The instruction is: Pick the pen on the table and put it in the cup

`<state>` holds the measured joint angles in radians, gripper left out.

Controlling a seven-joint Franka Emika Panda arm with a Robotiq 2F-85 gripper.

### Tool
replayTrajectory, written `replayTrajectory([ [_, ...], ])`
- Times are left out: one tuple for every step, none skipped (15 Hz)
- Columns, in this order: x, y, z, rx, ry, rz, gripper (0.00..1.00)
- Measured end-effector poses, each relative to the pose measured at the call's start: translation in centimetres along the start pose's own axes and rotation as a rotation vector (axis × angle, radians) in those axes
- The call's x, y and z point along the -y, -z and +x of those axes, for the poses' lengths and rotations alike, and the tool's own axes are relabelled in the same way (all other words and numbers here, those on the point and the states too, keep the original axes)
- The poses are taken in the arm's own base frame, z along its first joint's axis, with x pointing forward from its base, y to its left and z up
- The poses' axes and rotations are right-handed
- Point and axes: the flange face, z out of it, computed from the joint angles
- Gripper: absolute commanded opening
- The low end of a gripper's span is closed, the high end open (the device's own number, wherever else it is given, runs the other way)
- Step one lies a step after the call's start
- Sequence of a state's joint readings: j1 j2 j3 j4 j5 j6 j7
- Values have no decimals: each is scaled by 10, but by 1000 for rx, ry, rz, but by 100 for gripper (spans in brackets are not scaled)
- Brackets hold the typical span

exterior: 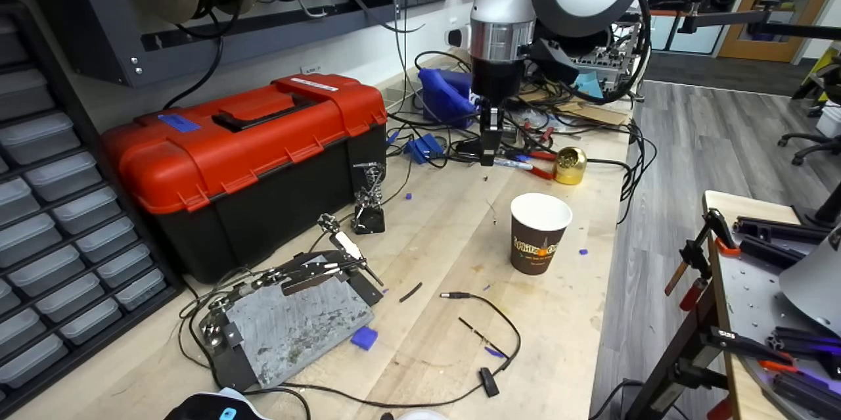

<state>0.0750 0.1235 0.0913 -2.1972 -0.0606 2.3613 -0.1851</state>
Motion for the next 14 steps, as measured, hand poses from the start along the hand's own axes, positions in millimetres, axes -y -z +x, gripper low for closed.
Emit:
replayTrajectory([
  [5,6,0,1,1,-9,4],
  [10,12,0,3,1,-17,4],
  [13,19,-1,0,1,-25,4],
  [16,26,-1,-5,4,-33,4],
  [20,33,-1,-14,6,-39,4],
  [24,40,-1,-25,4,-43,4],
  [28,46,-1,-36,2,-46,4],
  [33,51,-1,-45,3,-46,4],
  [40,55,-1,-53,6,-44,4],
  [47,57,0,-58,12,-39,4],
  [54,58,1,-62,19,-33,4],
  [61,58,2,-64,24,-24,4],
  [69,58,3,-66,29,-13,4],
  [76,59,4,-67,32,-2,4],
])
